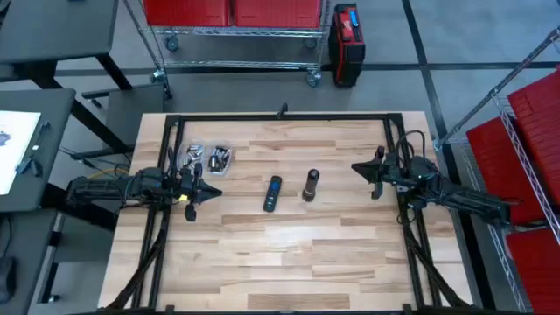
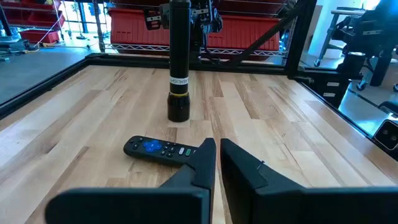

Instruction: Insert battery

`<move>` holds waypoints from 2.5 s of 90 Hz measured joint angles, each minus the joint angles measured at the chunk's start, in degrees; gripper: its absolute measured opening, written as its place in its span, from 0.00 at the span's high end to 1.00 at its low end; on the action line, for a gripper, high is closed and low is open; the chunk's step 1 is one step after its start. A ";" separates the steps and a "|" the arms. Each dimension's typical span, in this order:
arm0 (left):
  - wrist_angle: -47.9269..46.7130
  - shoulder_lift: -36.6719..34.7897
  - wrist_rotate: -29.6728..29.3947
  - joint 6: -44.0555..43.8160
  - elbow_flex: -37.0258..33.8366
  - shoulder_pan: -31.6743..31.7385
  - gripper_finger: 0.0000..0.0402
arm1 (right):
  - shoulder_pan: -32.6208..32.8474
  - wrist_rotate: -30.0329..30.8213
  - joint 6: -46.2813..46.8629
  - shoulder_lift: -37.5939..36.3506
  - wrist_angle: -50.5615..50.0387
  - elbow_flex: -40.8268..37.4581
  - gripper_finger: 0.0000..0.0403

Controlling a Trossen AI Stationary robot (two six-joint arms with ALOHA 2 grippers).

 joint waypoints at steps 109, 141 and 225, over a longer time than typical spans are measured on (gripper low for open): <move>0.00 0.00 0.01 0.01 0.00 0.02 0.99 | -0.20 4.46 50.18 0.56 27.94 2.22 0.86; 0.00 -0.01 0.00 0.00 0.02 0.02 0.99 | 3.86 2.98 22.51 11.21 5.51 23.64 0.47; 0.00 0.02 0.01 0.01 0.00 0.01 0.99 | 19.06 10.08 -1.09 57.73 3.59 26.43 0.40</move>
